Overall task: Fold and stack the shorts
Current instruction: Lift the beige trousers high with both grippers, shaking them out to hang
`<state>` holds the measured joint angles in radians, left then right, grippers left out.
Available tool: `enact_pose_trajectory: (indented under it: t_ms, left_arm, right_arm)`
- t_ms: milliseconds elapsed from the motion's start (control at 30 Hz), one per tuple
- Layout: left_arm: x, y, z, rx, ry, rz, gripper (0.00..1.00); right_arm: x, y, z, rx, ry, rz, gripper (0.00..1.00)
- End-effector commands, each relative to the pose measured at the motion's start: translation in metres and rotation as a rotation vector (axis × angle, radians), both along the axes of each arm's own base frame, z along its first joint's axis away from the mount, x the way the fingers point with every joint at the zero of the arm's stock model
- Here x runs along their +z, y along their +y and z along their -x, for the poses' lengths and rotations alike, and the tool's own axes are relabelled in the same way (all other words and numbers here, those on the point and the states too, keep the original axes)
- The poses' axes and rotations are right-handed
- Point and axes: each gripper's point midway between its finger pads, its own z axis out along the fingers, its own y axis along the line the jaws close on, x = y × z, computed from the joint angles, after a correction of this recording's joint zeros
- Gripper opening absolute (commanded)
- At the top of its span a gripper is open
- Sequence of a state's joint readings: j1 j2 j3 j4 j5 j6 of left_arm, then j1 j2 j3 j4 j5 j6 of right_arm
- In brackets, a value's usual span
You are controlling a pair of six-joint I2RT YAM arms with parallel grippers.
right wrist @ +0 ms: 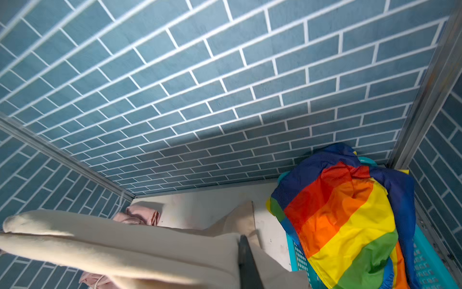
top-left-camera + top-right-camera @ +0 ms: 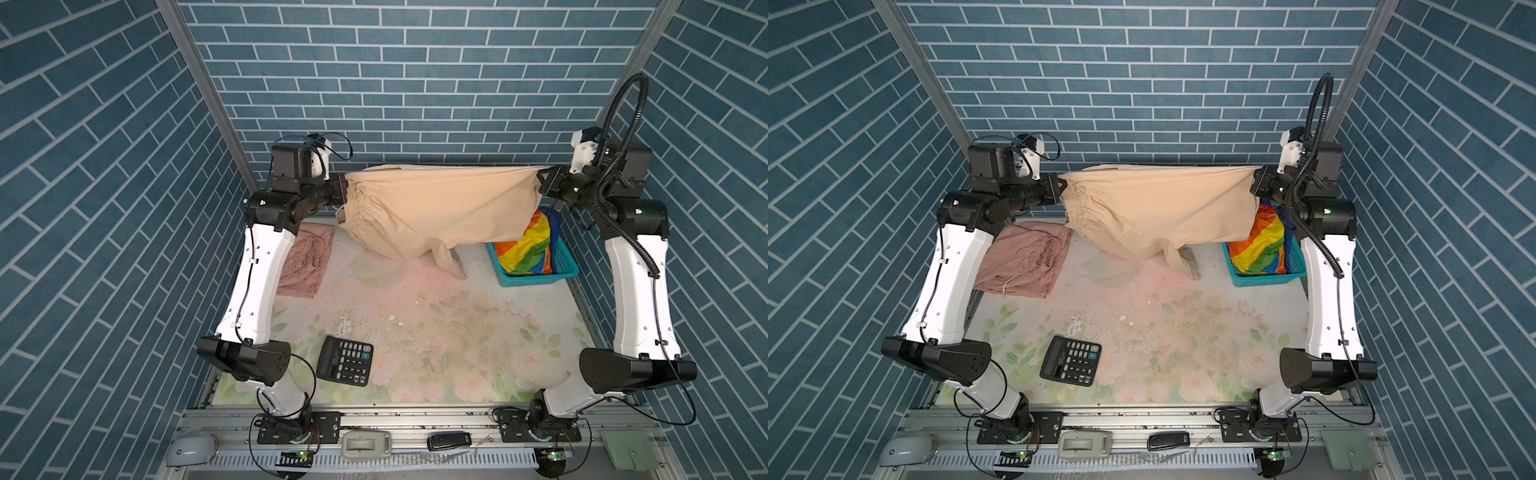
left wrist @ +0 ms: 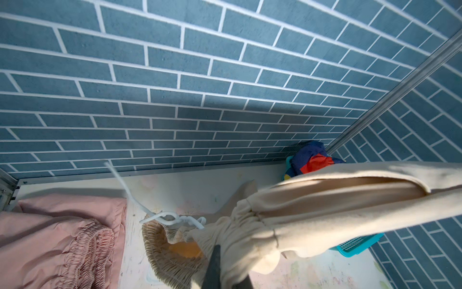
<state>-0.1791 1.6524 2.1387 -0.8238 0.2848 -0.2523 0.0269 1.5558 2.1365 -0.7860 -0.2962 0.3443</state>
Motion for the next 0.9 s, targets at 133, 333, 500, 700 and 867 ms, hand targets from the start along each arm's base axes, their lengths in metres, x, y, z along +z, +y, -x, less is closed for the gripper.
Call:
enact_pose_trajectory:
  t_ms: [133, 333, 500, 700, 867]
  left_arm:
    - [0.067, 0.045, 0.057, 0.145, -0.153, 0.038, 0.00]
    - [0.099, 0.084, 0.071, 0.223, -0.194, 0.199, 0.00]
    - [0.063, 0.106, 0.036, 0.256, -0.068, 0.245, 0.00]
    - [-0.013, 0.105, -0.021, 0.242, 0.096, 0.280, 0.00]
    - [-0.043, 0.092, -0.065, 0.198, 0.119, 0.341, 0.00]
  right_arm:
    - [0.074, -0.024, 0.069, -0.087, -0.205, -0.001, 0.00]
    - [0.087, -0.037, 0.064, -0.123, -0.194, -0.029, 0.00]
    - [0.036, -0.041, 0.003, -0.110, -0.029, -0.066, 0.00]
    - [-0.050, -0.039, -0.073, -0.081, 0.165, -0.110, 0.00]
    - [-0.082, -0.037, -0.118, -0.065, 0.199, -0.156, 0.00]
